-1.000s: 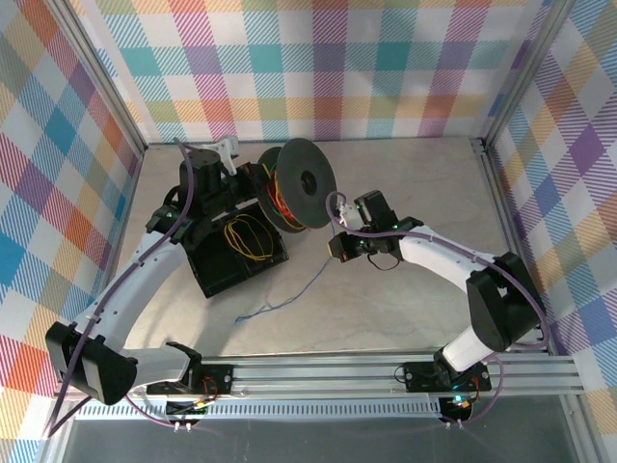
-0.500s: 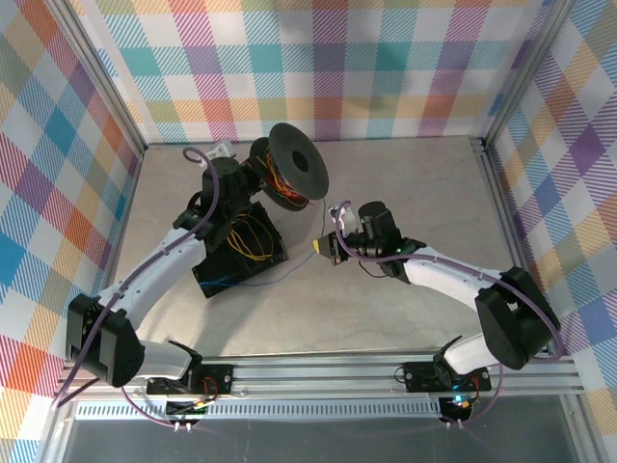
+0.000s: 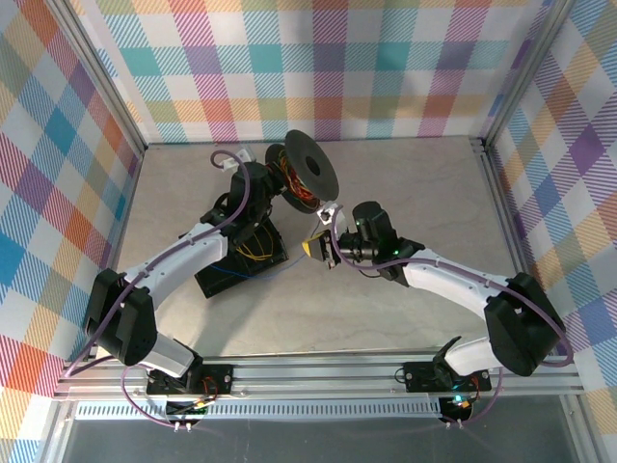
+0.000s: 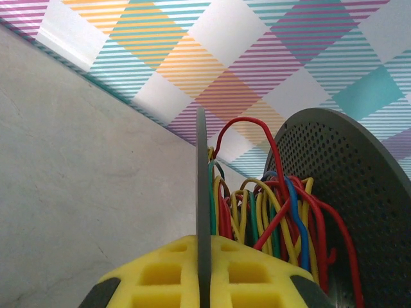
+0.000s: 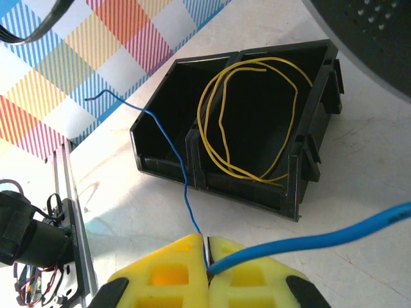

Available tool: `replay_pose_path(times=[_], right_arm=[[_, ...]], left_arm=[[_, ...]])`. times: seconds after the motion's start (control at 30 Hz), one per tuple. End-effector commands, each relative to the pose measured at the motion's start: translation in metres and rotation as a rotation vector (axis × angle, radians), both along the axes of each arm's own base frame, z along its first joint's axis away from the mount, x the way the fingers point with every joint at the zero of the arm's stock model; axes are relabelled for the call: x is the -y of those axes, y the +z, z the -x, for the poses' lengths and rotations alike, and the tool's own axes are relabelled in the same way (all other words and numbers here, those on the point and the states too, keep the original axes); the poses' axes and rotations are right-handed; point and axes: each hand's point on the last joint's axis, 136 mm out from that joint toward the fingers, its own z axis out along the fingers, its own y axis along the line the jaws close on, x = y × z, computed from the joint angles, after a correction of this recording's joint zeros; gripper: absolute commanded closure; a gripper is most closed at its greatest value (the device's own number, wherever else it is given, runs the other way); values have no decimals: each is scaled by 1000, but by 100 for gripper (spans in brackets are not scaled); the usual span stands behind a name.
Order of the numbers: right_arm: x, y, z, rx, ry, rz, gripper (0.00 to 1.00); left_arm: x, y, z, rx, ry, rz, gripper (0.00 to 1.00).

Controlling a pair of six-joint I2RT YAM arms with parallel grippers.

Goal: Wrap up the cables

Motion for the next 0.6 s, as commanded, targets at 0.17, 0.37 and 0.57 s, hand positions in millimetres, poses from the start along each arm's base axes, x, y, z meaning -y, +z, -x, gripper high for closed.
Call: replay_pose_path(times=[0.17, 0.37, 0.57], right_arm=[[9, -8, 2, -15, -50, 51, 67], [34, -24, 16, -34, -114, 46, 41], [49, -22, 33, -24, -130, -41, 1]], left_arm=[[-11, 113, 7, 260, 35, 193, 100], [-17, 132, 23, 241, 15, 194, 100], [-22, 146, 35, 247, 7, 233, 100]])
